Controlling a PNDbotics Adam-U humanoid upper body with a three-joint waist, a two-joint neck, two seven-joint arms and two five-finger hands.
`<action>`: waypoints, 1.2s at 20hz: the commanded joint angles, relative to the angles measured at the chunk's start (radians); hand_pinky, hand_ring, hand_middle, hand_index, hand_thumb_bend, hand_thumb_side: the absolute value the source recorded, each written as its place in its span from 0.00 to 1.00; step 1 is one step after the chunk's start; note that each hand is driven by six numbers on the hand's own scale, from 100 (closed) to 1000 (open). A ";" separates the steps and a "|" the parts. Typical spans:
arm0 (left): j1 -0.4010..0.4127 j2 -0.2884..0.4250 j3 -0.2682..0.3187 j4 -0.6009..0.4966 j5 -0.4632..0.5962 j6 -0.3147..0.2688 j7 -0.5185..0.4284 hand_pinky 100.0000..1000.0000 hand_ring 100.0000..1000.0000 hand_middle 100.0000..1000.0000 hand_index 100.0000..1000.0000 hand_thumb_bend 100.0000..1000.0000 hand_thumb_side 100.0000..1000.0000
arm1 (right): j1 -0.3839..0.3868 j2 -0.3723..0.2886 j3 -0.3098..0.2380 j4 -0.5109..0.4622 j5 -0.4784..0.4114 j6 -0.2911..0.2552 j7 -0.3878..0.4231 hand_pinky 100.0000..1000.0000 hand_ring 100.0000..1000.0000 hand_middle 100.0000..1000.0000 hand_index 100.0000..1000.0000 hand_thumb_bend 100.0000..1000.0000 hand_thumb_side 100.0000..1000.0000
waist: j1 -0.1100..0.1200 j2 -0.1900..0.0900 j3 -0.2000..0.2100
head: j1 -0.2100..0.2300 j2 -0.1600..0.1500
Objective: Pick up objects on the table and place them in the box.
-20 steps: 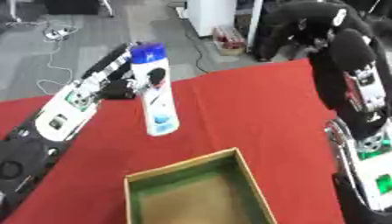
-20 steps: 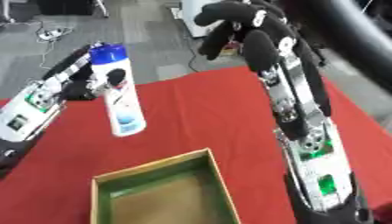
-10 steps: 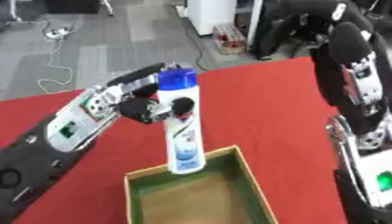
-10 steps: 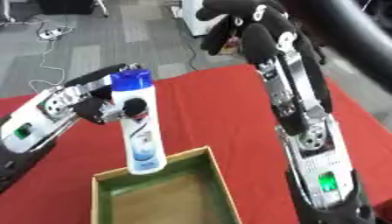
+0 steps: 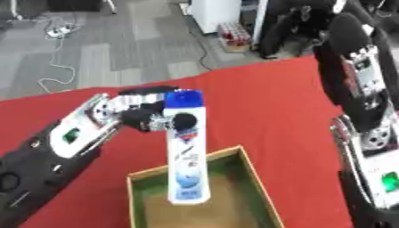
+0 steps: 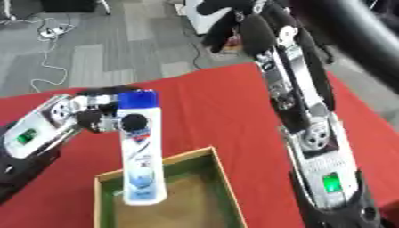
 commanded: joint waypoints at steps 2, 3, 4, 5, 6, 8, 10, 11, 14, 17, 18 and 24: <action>-0.014 0.026 0.024 -0.006 0.004 -0.004 -0.097 0.57 0.72 0.59 0.77 0.08 1.00 | -0.019 -0.013 0.005 -0.013 -0.008 0.006 -0.004 0.39 0.47 0.63 0.78 0.00 1.00 | 0.001 -0.014 0.000 | 0.007 -0.002; -0.014 0.026 0.028 -0.002 0.000 -0.012 -0.105 0.66 0.77 0.65 0.81 0.08 1.00 | -0.019 -0.014 0.005 -0.013 -0.009 0.006 -0.004 0.39 0.47 0.63 0.79 0.00 1.00 | 0.001 -0.014 0.000 | 0.007 -0.002; -0.015 0.027 0.031 0.003 -0.003 -0.019 -0.111 0.65 0.77 0.65 0.80 0.08 1.00 | -0.019 -0.013 0.005 -0.013 -0.010 0.007 -0.003 0.39 0.47 0.63 0.79 0.00 1.00 | 0.001 -0.014 0.000 | 0.007 -0.002; -0.015 0.028 0.033 0.008 -0.006 -0.025 -0.115 0.70 0.80 0.68 0.83 0.08 1.00 | -0.019 -0.013 0.005 -0.013 -0.011 0.008 -0.003 0.39 0.47 0.63 0.79 0.00 1.00 | 0.002 -0.014 -0.001 | 0.007 -0.002; -0.014 0.029 0.037 0.012 -0.009 -0.031 -0.117 0.70 0.80 0.68 0.83 0.08 1.00 | -0.018 -0.013 0.004 -0.013 -0.012 0.008 -0.003 0.39 0.47 0.63 0.79 0.00 1.00 | 0.002 -0.014 -0.001 | 0.007 -0.001; -0.010 0.032 0.057 0.028 -0.024 -0.048 -0.093 0.73 0.81 0.71 0.83 0.08 1.00 | -0.017 -0.013 0.002 -0.013 -0.013 0.008 -0.002 0.39 0.47 0.63 0.79 0.00 1.00 | 0.002 -0.014 0.000 | 0.007 -0.002; 0.000 0.040 0.097 0.054 -0.071 -0.075 -0.012 0.72 0.80 0.70 0.82 0.07 1.00 | -0.015 -0.015 -0.003 -0.013 -0.013 0.005 -0.002 0.39 0.47 0.63 0.79 0.00 1.00 | 0.002 -0.013 0.003 | 0.015 -0.008; 0.014 0.040 0.118 0.070 -0.074 -0.081 0.046 0.69 0.78 0.69 0.80 0.06 1.00 | -0.013 -0.015 -0.006 -0.013 -0.013 0.004 -0.002 0.39 0.47 0.63 0.79 0.00 1.00 | 0.002 -0.013 0.005 | 0.018 -0.010; 0.083 0.100 0.231 0.057 -0.125 -0.098 0.309 0.62 0.72 0.63 0.75 0.05 1.00 | -0.002 -0.020 -0.030 -0.013 -0.006 0.004 -0.018 0.39 0.47 0.63 0.79 0.00 1.00 | 0.001 -0.011 0.020 | 0.029 -0.008; 0.193 0.127 0.350 -0.037 -0.146 -0.082 0.567 0.45 0.54 0.49 0.65 0.05 1.00 | 0.017 -0.031 -0.066 -0.013 0.014 0.013 -0.053 0.39 0.47 0.63 0.79 0.00 1.00 | -0.005 -0.009 0.040 | 0.032 0.027; 0.238 0.122 0.403 -0.074 -0.140 -0.075 0.658 0.43 0.51 0.46 0.62 0.05 1.00 | 0.027 -0.037 -0.085 -0.013 0.023 0.020 -0.070 0.39 0.47 0.63 0.79 0.00 1.00 | -0.011 -0.008 0.052 | 0.024 0.036; 0.474 0.105 0.563 -0.407 -0.186 -0.079 1.047 0.37 0.43 0.40 0.54 0.05 0.94 | 0.076 -0.076 -0.159 -0.013 0.070 0.053 -0.175 0.39 0.46 0.62 0.78 0.00 1.00 | -0.042 -0.002 0.110 | -0.041 0.045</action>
